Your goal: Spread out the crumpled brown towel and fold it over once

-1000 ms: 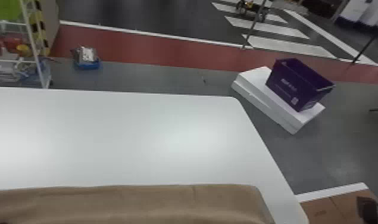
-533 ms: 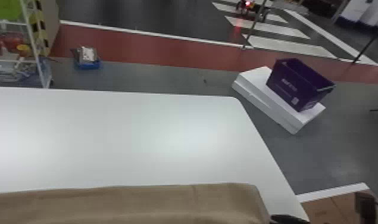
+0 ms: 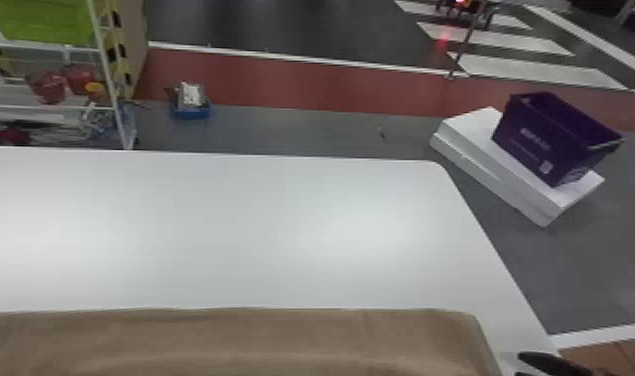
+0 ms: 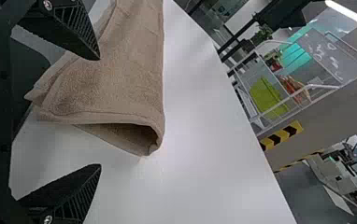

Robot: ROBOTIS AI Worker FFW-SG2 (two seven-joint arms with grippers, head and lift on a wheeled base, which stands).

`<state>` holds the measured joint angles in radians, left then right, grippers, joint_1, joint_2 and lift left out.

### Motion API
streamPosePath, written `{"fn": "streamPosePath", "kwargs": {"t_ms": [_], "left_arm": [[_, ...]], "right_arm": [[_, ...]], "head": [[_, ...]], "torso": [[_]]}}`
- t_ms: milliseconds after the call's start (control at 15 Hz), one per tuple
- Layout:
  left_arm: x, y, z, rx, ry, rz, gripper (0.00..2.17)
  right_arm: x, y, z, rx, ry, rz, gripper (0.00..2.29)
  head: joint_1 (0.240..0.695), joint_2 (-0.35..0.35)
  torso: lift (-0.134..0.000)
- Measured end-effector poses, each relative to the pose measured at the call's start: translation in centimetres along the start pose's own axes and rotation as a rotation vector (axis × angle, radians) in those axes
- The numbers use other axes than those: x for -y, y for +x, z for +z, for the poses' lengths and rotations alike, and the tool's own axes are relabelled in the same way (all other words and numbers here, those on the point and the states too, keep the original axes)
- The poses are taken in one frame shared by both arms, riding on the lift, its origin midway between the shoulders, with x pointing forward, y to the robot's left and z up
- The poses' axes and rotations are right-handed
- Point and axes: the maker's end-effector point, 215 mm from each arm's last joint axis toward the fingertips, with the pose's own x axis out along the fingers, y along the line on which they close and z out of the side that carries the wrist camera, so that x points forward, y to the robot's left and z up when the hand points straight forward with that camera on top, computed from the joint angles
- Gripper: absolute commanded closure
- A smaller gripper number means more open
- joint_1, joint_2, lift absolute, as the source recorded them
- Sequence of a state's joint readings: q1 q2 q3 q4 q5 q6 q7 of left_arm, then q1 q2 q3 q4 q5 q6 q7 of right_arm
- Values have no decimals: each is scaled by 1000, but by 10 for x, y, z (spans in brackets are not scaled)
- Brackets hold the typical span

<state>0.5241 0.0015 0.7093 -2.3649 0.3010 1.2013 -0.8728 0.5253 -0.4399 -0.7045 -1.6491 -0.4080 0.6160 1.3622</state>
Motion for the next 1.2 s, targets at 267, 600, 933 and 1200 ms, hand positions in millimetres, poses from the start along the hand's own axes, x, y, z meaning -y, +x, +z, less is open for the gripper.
{"fn": "streamPosePath", "kwargs": {"t_ms": [267,600,933,1200], "left_arm": [[-13,2,-22,-66,-37,68,680],[-38,2,-18,-70,39,164,687],[-64,-6,-11,-81,73,243,691],[-86,-16,-13,-110,98,308,701]], "right_arm": [[1,9,4,-3,0,7,63],[3,12,7,-5,1,7,66],[5,18,6,-16,10,10,73],[8,23,5,-22,15,15,76]], "head": [[695,-216],[695,-165],[695,-99],[695,-55]], "torso": [[-123],[-123],[-123],[-123]]}}
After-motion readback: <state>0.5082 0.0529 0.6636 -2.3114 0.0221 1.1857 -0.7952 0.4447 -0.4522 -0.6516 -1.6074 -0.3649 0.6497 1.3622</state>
